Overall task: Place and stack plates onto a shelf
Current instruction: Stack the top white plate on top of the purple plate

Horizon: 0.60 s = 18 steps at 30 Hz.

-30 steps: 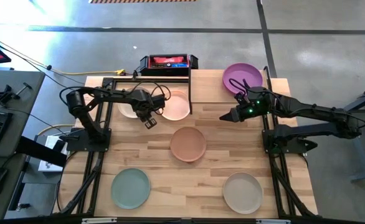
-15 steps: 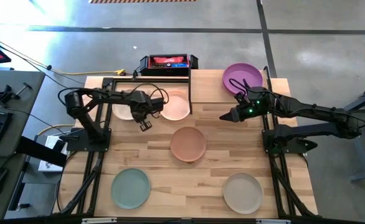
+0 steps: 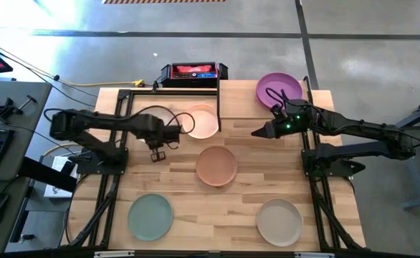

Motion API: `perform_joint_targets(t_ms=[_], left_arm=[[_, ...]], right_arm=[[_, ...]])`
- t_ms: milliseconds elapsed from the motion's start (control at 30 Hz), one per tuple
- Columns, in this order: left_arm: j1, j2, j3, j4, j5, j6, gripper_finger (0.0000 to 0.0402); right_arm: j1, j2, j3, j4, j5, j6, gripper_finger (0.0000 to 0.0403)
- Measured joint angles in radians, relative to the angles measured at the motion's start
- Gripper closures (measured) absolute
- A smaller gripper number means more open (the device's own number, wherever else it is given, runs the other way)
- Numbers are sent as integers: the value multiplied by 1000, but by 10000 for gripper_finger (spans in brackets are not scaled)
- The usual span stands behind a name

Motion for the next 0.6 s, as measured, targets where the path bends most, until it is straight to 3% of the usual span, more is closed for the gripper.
perform_joint_targets(t_ms=[267, 433, 600], left_arm=[[-177, -105, 9, -39, -1, 156, 401], [-277, -107, 82, -76, -47, 226, 401], [-356, -106, 170, -75, -85, 327, 401]], right_arm=[[44, 17, 0, 70, 6, 22, 312], [121, 51, 1, 186, 12, 51, 312], [188, 110, 1, 293, 89, 112, 312]])
